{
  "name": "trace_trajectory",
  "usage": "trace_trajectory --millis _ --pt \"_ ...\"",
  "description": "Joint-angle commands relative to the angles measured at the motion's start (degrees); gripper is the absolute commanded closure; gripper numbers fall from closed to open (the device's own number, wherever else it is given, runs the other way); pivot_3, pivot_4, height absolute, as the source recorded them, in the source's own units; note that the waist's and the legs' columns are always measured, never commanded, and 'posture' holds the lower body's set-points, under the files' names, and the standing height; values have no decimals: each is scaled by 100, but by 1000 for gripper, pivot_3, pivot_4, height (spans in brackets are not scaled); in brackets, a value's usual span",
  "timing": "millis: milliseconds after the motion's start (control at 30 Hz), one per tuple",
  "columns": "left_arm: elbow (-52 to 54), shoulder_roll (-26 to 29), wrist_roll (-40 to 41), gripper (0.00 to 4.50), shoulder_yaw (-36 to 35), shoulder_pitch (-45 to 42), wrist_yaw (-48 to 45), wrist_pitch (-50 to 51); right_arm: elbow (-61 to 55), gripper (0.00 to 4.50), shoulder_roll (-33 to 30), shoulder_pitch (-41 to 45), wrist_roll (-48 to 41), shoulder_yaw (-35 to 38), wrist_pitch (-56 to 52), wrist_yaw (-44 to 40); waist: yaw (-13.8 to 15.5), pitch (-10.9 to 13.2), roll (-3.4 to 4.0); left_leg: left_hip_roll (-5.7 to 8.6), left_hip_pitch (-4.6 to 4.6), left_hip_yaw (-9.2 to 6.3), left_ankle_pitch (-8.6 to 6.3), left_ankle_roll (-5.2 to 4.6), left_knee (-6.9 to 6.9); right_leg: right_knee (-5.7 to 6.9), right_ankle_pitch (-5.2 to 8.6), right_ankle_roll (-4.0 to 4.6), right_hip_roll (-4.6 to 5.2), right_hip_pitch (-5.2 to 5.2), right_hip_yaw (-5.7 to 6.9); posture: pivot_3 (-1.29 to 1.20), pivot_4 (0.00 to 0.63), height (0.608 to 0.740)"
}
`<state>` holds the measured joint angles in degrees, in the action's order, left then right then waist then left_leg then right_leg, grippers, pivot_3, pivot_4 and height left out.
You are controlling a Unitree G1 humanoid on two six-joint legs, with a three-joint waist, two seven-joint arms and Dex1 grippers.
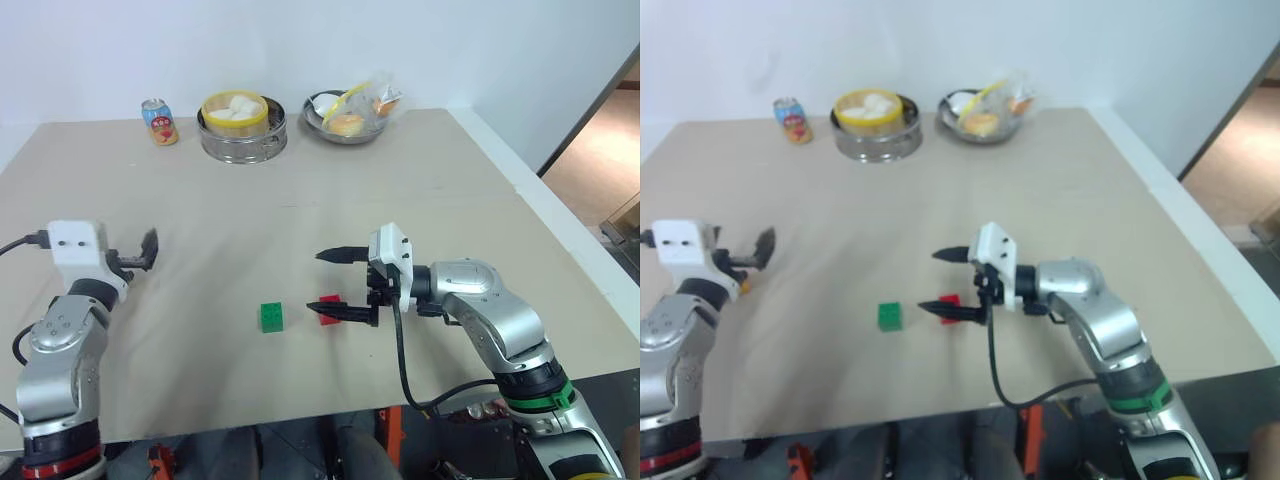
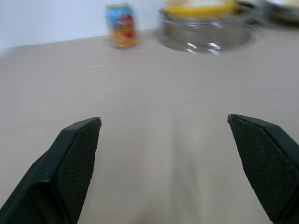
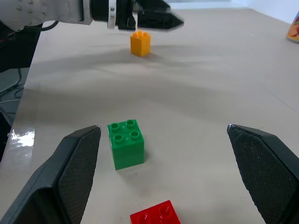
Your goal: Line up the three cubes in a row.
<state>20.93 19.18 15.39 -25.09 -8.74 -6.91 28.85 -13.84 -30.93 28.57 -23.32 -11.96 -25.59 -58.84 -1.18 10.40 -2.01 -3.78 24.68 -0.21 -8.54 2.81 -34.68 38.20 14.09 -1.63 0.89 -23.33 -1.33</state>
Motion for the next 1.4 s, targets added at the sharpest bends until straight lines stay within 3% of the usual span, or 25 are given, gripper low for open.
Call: trace_trajectory --millis 33,333,700,800,933,1100,1300,1400 --pt "537 -382 -298 11 -137 159 819 22 27 0 -17 205 28 -10 167 -174 -1 0 0 0 -2 0 0 0 0 0 -2 1 -1 1 -1 0 150 740" --pt "625 -1063 -729 11 -24 559 1634 -19 241 0 -46 374 95 -29 254 -377 -3 0 -1 -1 -4 -2 3 0 -9 1 -12 10 -11 1 -7 0 150 740" --pt "-414 -1031 -550 11 -237 266 1620 -73 152 0 -99 333 142 7 215 -352 -3 -1 -1 -1 -2 -1 3 0 -12 1 -13 13 -11 0 -7 0 150 740" --pt "-802 -797 -603 11 -34 110 1280 -311 100 0 -115 312 110 44 164 -313 -3 -1 -1 -1 -2 -1 3 0 -12 1 -13 12 -12 -1 -7 0 150 740" --pt "-1201 -609 -524 1057 -97 -81 1139 -465 31 0 -156 275 104 68 125 -279 -3 -1 -1 -1 -1 -2 3 0 -12 1 -14 13 -12 -2 -5 0 150 740" --pt "-1192 -495 -403 3017 -198 -6 1047 -459 -54 0 -218 219 71 117 71 -218 -5 -1 -2 -1 0 0 2 1 -9 0 -13 10 -10 -3 -6 0 150 740" --pt "-1188 -164 -129 3118 -73 274 298 -431 -76 0 -236 215 67 127 56 -175 -12 -1 -1 -2 -3 0 2 2 -6 0 -12 12 -10 -4 -6 0 150 740" --pt "-1261 288 61 3118 209 387 -659 -528 -42 0 -225 259 69 122 65 -166 -10 -1 -1 -2 -2 0 2 2 -6 0 -8 20 -9 -5 -6 0 150 740"
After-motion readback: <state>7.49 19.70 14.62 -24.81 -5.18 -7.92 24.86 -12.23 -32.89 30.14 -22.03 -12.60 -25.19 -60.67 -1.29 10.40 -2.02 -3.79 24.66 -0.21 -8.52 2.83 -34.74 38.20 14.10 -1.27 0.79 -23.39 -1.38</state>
